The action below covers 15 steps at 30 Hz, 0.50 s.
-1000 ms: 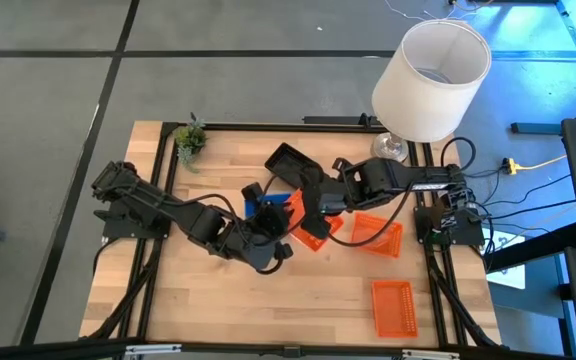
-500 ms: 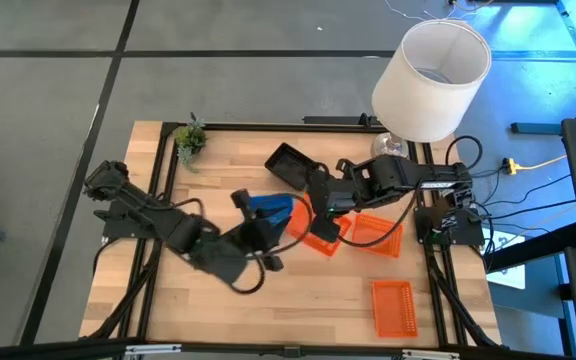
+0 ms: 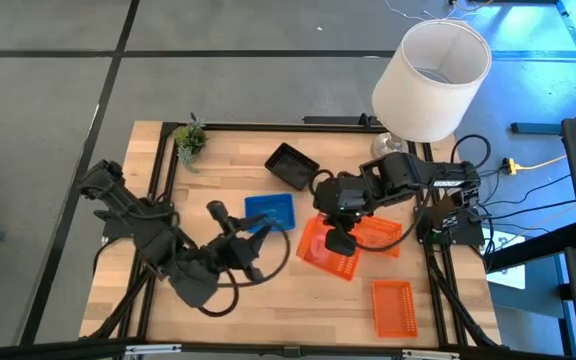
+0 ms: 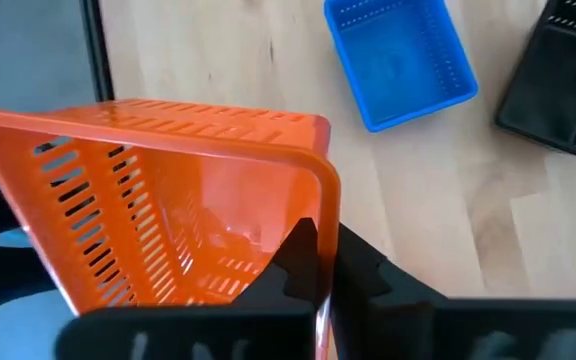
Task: Stack baskets by color
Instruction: Stack the bottom left orange bin on the top orange bin
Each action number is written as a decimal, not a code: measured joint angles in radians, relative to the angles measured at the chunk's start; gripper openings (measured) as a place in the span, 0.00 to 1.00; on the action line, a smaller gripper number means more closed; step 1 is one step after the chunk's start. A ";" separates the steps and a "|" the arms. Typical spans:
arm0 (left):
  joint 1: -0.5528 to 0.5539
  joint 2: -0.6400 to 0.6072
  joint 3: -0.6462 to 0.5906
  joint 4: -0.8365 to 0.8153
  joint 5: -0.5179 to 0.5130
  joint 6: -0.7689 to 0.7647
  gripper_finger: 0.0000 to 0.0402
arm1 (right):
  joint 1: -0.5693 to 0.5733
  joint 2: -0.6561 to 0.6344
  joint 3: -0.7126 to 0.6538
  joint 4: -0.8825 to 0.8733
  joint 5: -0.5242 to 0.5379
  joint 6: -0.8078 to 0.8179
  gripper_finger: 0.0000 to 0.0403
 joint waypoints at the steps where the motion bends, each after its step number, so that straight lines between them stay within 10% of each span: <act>1: -0.006 -0.003 0.000 0.000 -0.011 -0.002 0.26 | 0.005 -0.004 -0.001 0.000 -0.002 -0.001 0.01; 7: -0.018 -0.003 0.001 -0.013 -0.009 -0.060 0.26 | 0.033 -0.116 -0.082 0.002 0.046 0.041 0.00; 15: -0.013 -0.004 0.001 -0.012 -0.004 -0.060 0.26 | 0.041 -0.427 -0.591 -0.003 0.082 0.239 0.00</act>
